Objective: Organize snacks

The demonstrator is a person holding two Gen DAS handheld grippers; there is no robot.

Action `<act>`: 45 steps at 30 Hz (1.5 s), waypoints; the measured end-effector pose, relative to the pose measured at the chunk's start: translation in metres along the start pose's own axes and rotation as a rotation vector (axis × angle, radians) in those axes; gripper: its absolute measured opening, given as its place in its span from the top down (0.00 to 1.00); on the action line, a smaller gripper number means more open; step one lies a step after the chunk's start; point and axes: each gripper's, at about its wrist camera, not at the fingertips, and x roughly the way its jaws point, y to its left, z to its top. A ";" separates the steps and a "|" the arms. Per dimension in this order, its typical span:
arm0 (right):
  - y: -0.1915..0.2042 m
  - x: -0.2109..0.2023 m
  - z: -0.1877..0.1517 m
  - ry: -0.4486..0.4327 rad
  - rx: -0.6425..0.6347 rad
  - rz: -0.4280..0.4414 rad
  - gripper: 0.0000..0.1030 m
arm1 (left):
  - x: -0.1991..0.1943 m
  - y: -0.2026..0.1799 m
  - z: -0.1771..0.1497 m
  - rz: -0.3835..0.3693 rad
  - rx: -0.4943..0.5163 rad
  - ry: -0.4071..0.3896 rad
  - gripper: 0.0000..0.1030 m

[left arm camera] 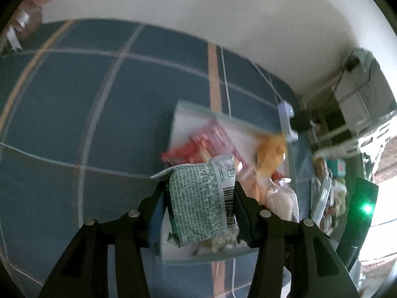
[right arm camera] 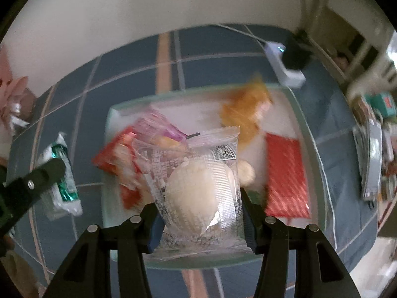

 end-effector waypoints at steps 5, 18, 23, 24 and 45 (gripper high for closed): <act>-0.025 0.012 -0.015 0.029 0.045 0.003 0.46 | 0.021 -0.013 -0.016 0.008 0.029 0.056 0.49; -0.026 -0.016 -0.051 -0.025 0.040 0.029 0.04 | 0.001 0.010 -0.049 0.040 -0.022 0.028 0.17; -0.010 -0.033 -0.071 -0.052 -0.001 0.035 0.00 | -0.022 0.020 -0.068 0.278 0.058 -0.058 0.14; -0.006 -0.035 -0.077 -0.055 -0.013 0.030 0.00 | -0.024 0.022 -0.072 0.314 0.075 -0.065 0.14; 0.018 -0.056 -0.109 -0.104 -0.087 0.021 0.00 | -0.055 0.028 -0.099 0.498 0.172 -0.128 0.14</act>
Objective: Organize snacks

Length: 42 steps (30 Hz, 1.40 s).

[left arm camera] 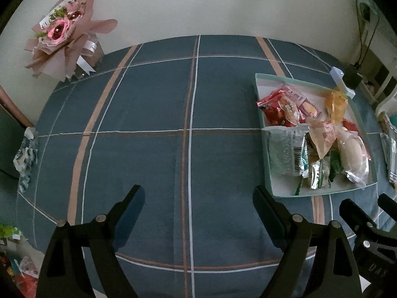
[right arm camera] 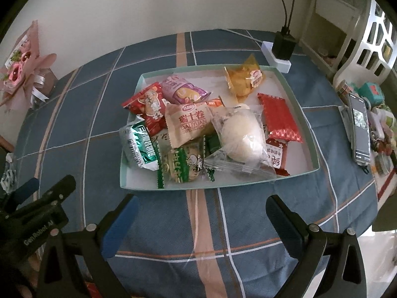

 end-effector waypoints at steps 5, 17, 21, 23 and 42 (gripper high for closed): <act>0.003 -0.001 -0.001 -0.005 -0.010 0.007 0.00 | -0.003 0.000 -0.001 0.017 0.006 0.000 0.14; 0.002 -0.003 0.000 -0.019 0.002 0.030 0.00 | -0.002 0.001 0.002 0.052 0.008 0.010 0.14; 0.001 -0.002 0.001 -0.017 0.002 0.031 0.00 | -0.002 0.001 0.002 0.058 0.008 0.010 0.14; 0.001 -0.001 0.001 -0.017 0.002 0.032 0.00 | -0.002 0.000 0.002 0.060 0.007 0.011 0.14; -0.001 0.003 0.000 -0.008 0.000 0.028 0.00 | 0.003 0.004 0.003 0.080 -0.022 0.032 0.14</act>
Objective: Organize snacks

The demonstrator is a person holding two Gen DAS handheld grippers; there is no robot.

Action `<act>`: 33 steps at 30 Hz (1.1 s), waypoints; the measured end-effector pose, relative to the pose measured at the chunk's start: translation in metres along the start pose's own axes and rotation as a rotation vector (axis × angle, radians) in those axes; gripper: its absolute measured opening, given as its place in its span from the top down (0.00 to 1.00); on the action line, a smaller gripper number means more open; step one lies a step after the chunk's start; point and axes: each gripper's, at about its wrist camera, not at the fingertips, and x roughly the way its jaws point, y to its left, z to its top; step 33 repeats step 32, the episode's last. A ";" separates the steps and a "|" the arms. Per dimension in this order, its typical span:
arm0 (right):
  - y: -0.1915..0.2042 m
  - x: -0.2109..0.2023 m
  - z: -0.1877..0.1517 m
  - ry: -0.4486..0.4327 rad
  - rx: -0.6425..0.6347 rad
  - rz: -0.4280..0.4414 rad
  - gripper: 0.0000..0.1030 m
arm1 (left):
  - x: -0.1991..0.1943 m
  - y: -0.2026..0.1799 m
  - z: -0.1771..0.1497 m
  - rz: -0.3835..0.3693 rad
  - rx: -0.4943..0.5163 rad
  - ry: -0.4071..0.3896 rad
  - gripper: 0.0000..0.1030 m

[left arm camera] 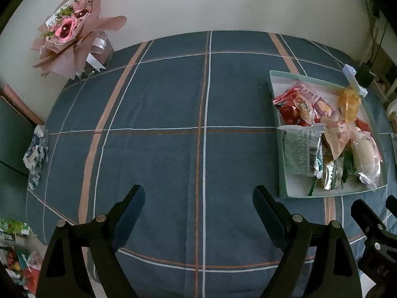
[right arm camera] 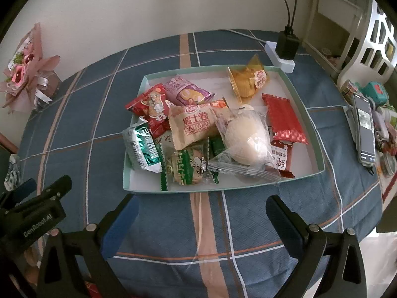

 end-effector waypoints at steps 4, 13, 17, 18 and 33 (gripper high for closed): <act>0.001 0.001 0.000 0.003 -0.003 0.000 0.00 | 0.000 0.000 0.000 -0.002 0.000 0.001 0.14; -0.001 0.003 0.000 0.012 -0.009 0.000 0.00 | 0.001 -0.001 0.000 -0.006 -0.004 0.006 0.14; -0.001 0.004 0.000 0.017 -0.007 0.002 0.00 | 0.001 0.000 0.000 -0.009 -0.007 0.011 0.14; -0.001 0.004 0.000 0.018 -0.007 0.003 0.00 | 0.002 0.000 0.000 -0.010 -0.008 0.012 0.14; -0.003 0.005 0.000 0.023 -0.008 0.006 0.00 | -0.005 0.006 0.000 -0.013 -0.023 -0.031 0.14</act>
